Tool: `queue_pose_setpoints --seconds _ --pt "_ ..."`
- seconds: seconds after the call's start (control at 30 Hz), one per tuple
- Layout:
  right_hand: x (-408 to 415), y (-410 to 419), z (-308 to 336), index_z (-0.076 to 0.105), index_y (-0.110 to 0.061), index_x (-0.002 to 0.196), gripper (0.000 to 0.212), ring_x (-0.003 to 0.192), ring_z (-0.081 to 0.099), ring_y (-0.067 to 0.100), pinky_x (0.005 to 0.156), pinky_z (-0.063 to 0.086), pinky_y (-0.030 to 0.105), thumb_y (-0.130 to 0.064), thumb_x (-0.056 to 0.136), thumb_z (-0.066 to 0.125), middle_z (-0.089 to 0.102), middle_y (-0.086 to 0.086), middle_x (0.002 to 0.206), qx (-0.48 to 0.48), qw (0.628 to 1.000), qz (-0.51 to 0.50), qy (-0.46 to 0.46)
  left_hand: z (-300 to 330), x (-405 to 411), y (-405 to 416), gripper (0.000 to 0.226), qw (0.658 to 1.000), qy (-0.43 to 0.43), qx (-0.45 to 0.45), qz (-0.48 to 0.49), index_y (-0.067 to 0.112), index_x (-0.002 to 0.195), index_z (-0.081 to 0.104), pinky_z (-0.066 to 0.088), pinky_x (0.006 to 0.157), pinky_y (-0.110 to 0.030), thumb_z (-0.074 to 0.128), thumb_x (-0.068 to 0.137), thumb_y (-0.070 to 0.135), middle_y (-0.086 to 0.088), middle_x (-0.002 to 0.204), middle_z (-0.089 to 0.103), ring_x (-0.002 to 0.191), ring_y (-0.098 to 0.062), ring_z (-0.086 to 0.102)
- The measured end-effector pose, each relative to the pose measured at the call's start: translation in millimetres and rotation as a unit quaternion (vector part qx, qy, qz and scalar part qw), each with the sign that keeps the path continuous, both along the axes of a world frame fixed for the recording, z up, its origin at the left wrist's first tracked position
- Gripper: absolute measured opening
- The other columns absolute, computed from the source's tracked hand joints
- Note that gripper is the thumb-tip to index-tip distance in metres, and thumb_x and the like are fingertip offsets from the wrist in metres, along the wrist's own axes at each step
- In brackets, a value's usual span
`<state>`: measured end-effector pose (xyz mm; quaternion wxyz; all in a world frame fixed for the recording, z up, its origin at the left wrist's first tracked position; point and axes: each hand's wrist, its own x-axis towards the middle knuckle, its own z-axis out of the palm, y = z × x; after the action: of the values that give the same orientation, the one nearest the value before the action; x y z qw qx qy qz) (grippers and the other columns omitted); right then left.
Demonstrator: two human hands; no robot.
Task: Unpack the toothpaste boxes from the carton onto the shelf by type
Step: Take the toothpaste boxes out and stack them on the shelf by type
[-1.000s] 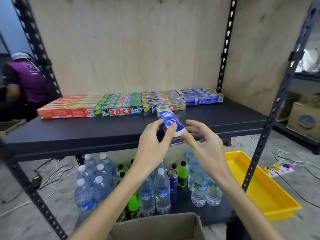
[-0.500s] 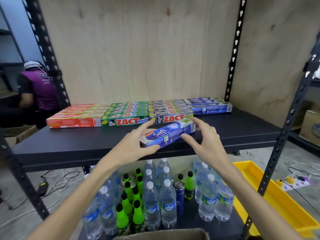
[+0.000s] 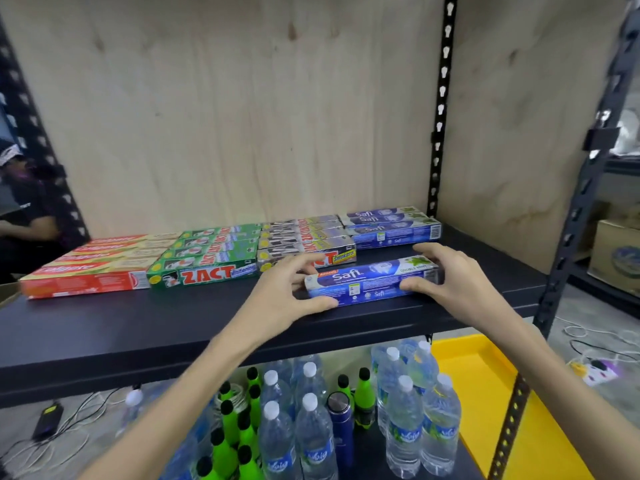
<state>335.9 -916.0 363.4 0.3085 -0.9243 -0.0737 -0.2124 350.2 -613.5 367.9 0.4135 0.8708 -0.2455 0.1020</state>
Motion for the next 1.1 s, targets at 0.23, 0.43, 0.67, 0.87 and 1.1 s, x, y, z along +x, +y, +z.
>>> queue_pose_setpoints --seconds 0.23,0.43,0.67,0.87,1.1 --pt "19.6 -70.5 4.5 0.053 -0.014 0.141 0.078 0.125 0.055 0.023 0.100 0.044 0.036 -0.048 0.075 0.079 0.061 0.006 0.137 -0.006 0.999 -0.044 0.003 -4.7 35.1 -69.4 0.059 0.989 -0.108 0.081 0.058 0.039 0.132 0.060 0.039 0.102 -0.031 0.073 0.079 0.061 0.019 0.125 0.061 0.124 -0.004 0.044" --pt "58.9 -91.7 1.3 0.049 -0.012 0.143 0.078 0.128 0.052 0.031 0.104 0.045 0.044 -0.050 0.081 0.075 0.059 0.011 0.139 -0.043 0.996 -0.074 0.019 -3.3 80.4 -103.2 0.063 0.963 -0.177 0.176 0.098 0.039 0.136 0.053 0.029 0.107 -0.033 0.060 0.082 0.071 0.019 0.129 0.060 0.130 -0.011 0.038" --pt "97.8 -95.7 9.4 0.038 -0.009 0.152 0.092 0.124 0.054 0.035 0.101 0.045 0.041 -0.057 0.081 0.071 0.057 0.020 0.139 -0.062 0.994 -0.066 0.058 4.3 107.3 -112.8 0.074 0.950 -0.205 0.192 0.134 0.033 0.140 0.053 0.028 0.106 -0.035 0.066 0.078 0.071 0.010 0.135 0.058 0.130 -0.015 0.039" --pt "112.8 -83.4 7.6 0.021 -0.021 0.160 0.101 0.133 0.043 0.037 0.105 0.039 0.037 -0.061 0.081 0.069 0.050 0.024 0.138 -0.065 0.994 -0.047 0.079 4.0 120.7 -92.3 0.081 0.950 -0.171 0.189 0.182 0.031 0.135 0.058 0.031 0.104 -0.031 0.069 0.070 0.077 0.010 0.137 0.058 0.131 -0.014 0.044" --pt "121.9 -84.8 3.1 0.026 -0.020 0.158 0.121 0.131 0.048 0.037 0.107 0.043 0.042 -0.085 0.061 0.054 0.054 0.023 0.138 -0.059 0.995 -0.049 0.062 0.1 128.4 -82.6 0.108 0.923 -0.176 0.280 0.194 0.029 0.143 0.051 0.029 0.112 -0.035 0.028 0.064 0.099 0.009 0.151 0.049 0.142 -0.012 0.038"
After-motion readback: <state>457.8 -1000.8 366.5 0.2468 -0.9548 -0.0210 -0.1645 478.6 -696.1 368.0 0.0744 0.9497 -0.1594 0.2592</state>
